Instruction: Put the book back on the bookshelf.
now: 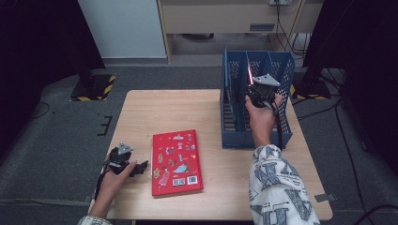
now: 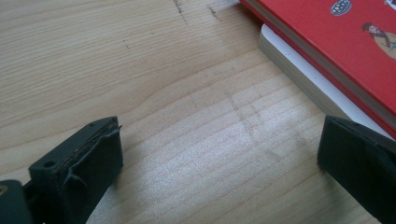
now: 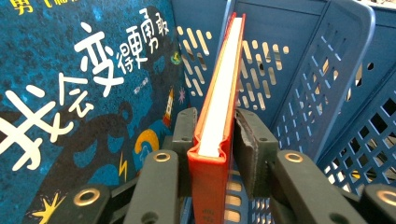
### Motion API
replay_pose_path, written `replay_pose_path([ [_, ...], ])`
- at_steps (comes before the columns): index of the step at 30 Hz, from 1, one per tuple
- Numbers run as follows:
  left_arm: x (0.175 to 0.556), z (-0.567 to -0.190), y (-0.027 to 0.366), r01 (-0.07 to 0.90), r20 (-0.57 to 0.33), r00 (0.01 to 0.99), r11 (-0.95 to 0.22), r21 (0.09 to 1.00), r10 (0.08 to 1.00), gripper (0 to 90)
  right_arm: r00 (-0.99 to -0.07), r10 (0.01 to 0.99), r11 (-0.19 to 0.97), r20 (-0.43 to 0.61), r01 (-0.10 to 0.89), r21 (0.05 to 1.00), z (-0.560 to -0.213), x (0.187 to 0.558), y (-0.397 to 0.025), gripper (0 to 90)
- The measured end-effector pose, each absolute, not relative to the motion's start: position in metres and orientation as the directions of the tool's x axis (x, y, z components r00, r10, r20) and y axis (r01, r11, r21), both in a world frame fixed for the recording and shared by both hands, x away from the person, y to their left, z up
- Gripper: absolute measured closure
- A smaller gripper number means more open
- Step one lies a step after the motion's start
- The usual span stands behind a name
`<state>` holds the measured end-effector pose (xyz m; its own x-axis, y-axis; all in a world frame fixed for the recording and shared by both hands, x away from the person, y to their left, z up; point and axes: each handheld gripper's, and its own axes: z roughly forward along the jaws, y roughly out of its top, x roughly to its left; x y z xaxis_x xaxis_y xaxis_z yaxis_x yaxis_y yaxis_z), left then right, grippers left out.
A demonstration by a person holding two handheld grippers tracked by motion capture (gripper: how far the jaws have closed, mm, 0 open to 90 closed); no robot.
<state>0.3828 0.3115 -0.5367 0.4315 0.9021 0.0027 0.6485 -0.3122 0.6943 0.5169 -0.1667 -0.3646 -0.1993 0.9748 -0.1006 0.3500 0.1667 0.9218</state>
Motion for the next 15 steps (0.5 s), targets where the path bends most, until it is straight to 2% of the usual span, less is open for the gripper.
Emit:
replay_pose_path([
  [9, 0.3832, -0.5367, 0.3115, 0.648, 0.003, 0.434, -0.315, 0.694, 0.901, 0.0, -0.2, 0.976, 0.159, -0.092, 0.351, 0.923, -0.3637, 0.5181, -0.1648, 68.7],
  [15, 0.3832, -0.5366, 0.3116, 0.648, 0.004, 0.435, -0.316, 0.693, 0.9, 0.0, -0.234, 0.97, 0.141, -0.063, 0.334, 0.932, -0.3591, 0.5127, -0.1673, 53.2],
])
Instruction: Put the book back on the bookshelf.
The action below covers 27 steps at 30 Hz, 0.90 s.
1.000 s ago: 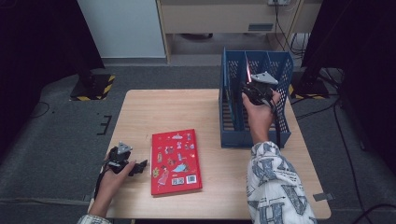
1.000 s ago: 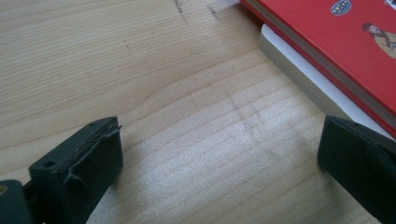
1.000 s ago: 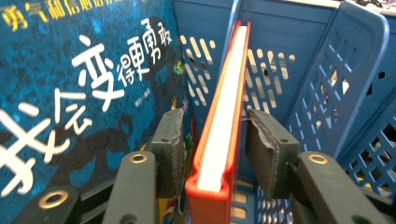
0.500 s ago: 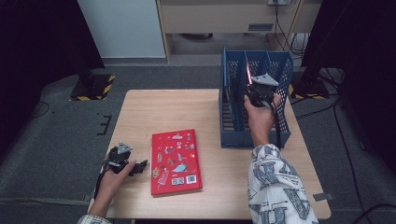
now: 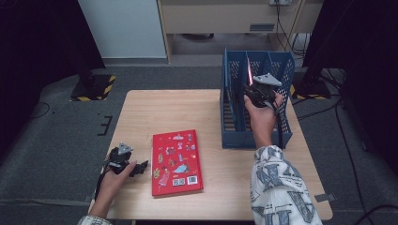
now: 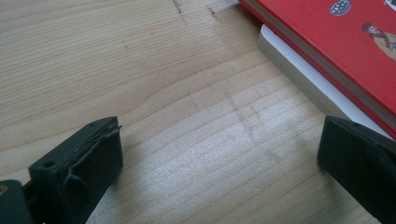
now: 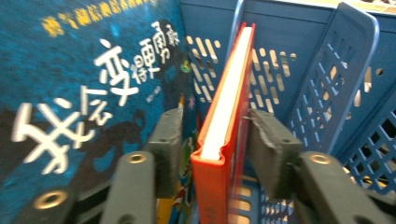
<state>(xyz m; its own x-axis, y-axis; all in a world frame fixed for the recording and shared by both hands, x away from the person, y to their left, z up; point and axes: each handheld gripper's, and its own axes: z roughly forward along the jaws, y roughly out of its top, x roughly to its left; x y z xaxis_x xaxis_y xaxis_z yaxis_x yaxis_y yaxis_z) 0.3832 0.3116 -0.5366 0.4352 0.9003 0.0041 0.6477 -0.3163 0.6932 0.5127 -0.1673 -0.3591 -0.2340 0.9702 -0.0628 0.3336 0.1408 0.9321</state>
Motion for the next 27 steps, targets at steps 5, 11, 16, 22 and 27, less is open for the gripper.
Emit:
replay_pose_path([
  [5, 0.383, -0.537, 0.311, 0.648, 0.004, 0.434, -0.315, 0.693, 0.901, 0.0, -0.271, 0.962, 0.133, -0.045, 0.316, 0.939, -0.355, 0.504, -0.17, 40.7],
  [11, 0.383, -0.537, 0.311, 0.648, 0.005, 0.434, -0.316, 0.693, 0.901, 0.0, -0.306, 0.952, 0.123, -0.024, 0.308, 0.944, -0.352, 0.491, -0.175, 33.1],
  [16, 0.383, -0.537, 0.311, 0.648, 0.003, 0.431, -0.312, 0.695, 0.902, 0.0, -0.338, 0.941, 0.11, 0.0, 0.307, 0.945, -0.356, 0.479, -0.18, 28.8],
  [22, 0.383, -0.537, 0.311, 0.649, 0.0, 0.433, -0.311, 0.694, 0.901, 0.0, -0.382, 0.924, 0.115, 0.016, 0.317, 0.941, -0.366, 0.46, -0.185, 25.1],
  [27, 0.383, -0.535, 0.312, 0.651, -0.001, 0.441, -0.32, 0.689, 0.897, 0.9, -0.417, 0.908, 0.116, 0.034, 0.331, 0.937, -0.379, 0.442, -0.186, 22.5],
])
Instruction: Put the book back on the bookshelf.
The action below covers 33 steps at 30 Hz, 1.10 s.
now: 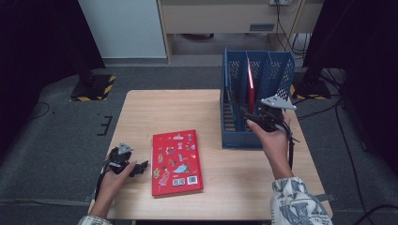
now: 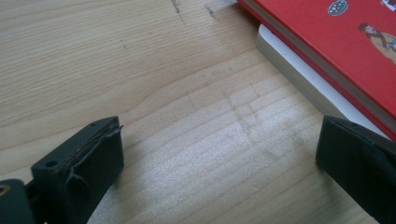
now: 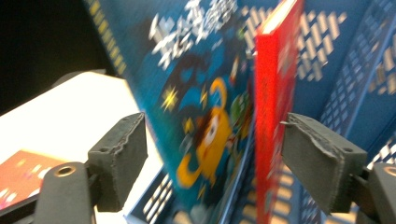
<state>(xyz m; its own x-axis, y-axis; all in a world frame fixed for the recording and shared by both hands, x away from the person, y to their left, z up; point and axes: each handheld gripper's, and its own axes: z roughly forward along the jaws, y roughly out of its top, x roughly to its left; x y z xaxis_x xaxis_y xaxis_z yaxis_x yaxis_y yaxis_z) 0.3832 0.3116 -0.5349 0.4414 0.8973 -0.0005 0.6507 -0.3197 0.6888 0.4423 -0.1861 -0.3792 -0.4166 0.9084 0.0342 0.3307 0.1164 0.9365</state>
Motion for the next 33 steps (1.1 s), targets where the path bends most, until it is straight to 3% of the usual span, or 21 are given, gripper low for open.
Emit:
replay_pose_path([
  [18, 0.378, -0.516, 0.309, 0.61, -0.038, 0.433, -0.262, 0.748, 0.901, 5.5, -0.557, 0.824, 0.142, 0.109, 0.389, 0.91, -0.433, 0.389, -0.163, 18.1],
  [27, 0.37, -0.508, 0.296, 0.585, -0.036, 0.463, -0.275, 0.763, 0.886, 8.8, -0.646, 0.754, 0.198, 0.12, 0.397, 0.896, -0.46, 0.377, -0.126, 21.5],
  [33, 0.367, -0.506, 0.285, 0.567, -0.037, 0.502, -0.296, 0.769, 0.864, 16.0, -0.693, 0.71, 0.247, 0.125, 0.411, 0.878, -0.472, 0.37, -0.109, 26.9],
])
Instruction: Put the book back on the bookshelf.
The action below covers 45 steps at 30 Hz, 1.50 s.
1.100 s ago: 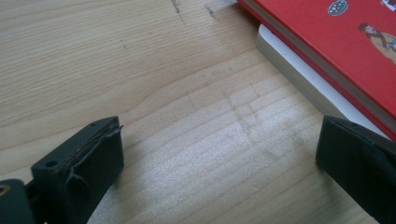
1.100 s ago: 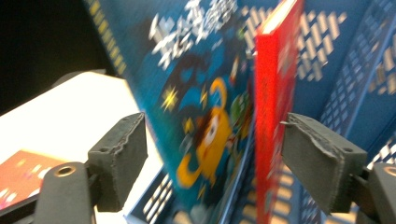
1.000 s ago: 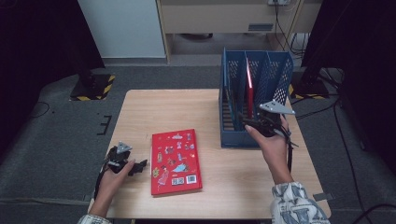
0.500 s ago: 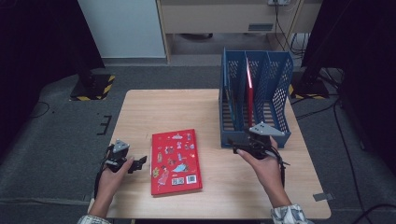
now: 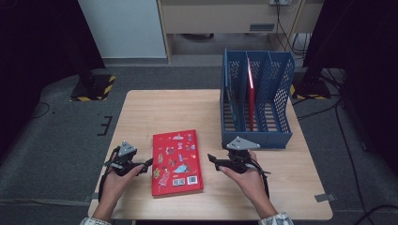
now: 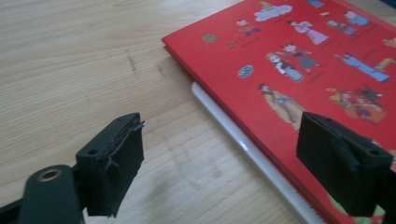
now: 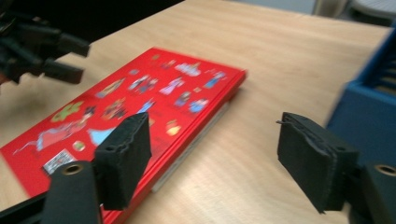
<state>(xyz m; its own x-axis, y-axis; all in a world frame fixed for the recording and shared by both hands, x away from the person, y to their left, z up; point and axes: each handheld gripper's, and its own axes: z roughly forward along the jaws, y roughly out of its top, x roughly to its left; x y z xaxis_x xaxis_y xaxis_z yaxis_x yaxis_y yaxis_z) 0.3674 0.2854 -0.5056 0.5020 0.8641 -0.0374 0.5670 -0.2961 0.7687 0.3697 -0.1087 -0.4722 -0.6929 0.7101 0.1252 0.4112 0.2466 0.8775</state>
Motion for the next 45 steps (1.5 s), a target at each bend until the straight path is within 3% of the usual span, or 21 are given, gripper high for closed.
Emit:
replay_pose_path([
  [6, 0.367, -0.506, 0.275, 0.556, -0.044, 0.543, -0.32, 0.767, 0.838, 25.4, -0.736, 0.666, 0.301, 0.124, 0.417, 0.857, -0.485, 0.362, -0.088, 27.4],
  [11, 0.371, -0.511, 0.266, 0.57, -0.049, 0.564, -0.345, 0.746, 0.825, 27.1, -0.765, 0.628, 0.343, 0.139, 0.433, 0.833, -0.496, 0.359, -0.072, 25.3],
  [28, 0.375, -0.519, 0.258, 0.613, -0.159, 0.583, -0.304, 0.729, 0.797, 24.6, -0.792, 0.587, 0.41, 0.171, 0.472, 0.781, -0.517, 0.354, -0.053, 21.1],
  [45, 0.38, -0.52, 0.25, 0.585, -0.15, 0.627, -0.335, 0.739, 0.764, 20.7, -0.781, 0.589, 0.409, 0.21, 0.512, 0.755, -0.526, 0.346, -0.05, 17.4],
])
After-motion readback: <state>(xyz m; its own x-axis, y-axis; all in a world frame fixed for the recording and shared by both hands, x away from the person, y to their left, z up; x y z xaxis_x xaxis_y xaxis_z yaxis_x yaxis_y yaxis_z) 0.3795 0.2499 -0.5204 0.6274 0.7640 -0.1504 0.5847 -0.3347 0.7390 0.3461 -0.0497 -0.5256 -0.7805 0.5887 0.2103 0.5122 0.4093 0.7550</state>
